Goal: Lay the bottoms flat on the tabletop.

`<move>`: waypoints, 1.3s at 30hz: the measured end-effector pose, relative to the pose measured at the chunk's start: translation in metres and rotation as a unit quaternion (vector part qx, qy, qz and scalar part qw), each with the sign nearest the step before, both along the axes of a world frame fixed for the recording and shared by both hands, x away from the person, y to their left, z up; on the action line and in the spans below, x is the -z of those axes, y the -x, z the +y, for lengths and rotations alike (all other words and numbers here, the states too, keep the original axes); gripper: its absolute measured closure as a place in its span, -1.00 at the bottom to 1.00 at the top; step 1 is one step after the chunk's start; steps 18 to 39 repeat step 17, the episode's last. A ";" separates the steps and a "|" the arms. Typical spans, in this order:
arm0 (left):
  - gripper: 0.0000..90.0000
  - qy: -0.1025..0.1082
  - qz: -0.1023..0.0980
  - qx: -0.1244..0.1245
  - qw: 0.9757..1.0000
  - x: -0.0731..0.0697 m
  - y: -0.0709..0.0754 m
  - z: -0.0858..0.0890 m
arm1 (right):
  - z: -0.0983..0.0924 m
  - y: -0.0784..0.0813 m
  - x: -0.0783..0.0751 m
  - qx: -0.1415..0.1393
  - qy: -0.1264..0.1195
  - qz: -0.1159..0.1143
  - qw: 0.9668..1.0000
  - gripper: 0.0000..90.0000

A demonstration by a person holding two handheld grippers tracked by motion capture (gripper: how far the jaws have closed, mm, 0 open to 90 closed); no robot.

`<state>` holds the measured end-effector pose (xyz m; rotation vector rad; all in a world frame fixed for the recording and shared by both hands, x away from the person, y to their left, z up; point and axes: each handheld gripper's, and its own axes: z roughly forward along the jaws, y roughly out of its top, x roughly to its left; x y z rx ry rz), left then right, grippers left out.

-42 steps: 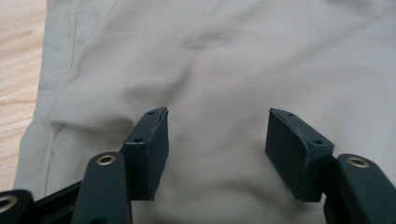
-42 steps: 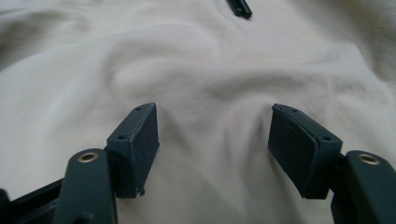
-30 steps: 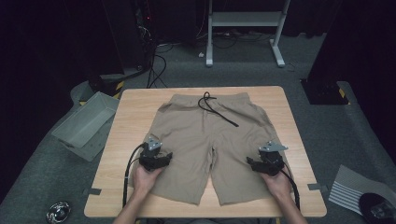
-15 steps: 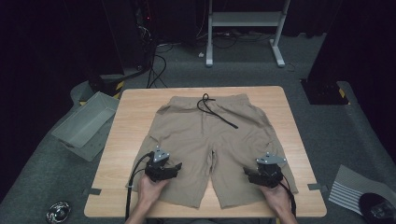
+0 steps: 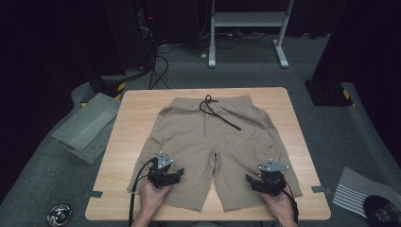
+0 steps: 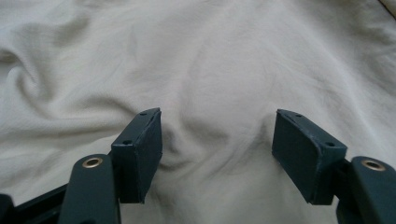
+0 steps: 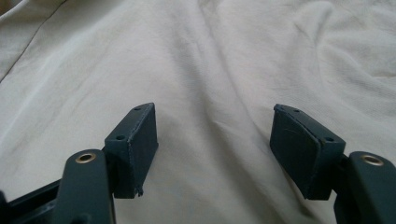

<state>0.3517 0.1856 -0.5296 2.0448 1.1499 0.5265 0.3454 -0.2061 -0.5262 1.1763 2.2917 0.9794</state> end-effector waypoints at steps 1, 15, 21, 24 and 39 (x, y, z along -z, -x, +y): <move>-0.26 0.000 0.000 0.000 1.000 0.000 0.000 0.000 | 0.000 0.000 0.000 0.000 0.000 0.000 1.000 -0.29; -0.28 0.001 0.001 -0.002 1.000 0.000 0.000 0.000 | 0.000 0.000 0.000 0.001 0.000 0.000 1.000 -0.30; -0.29 0.001 0.001 -0.002 1.000 0.000 0.000 0.000 | 0.000 0.000 0.000 0.001 0.000 0.000 1.000 -0.30; -0.29 0.001 0.001 -0.002 1.000 0.000 0.000 0.000 | 0.000 0.000 0.000 0.001 0.000 0.000 1.000 -0.30; -0.29 0.001 0.001 -0.002 1.000 0.000 0.000 0.000 | 0.000 0.000 0.000 0.001 0.000 0.000 1.000 -0.30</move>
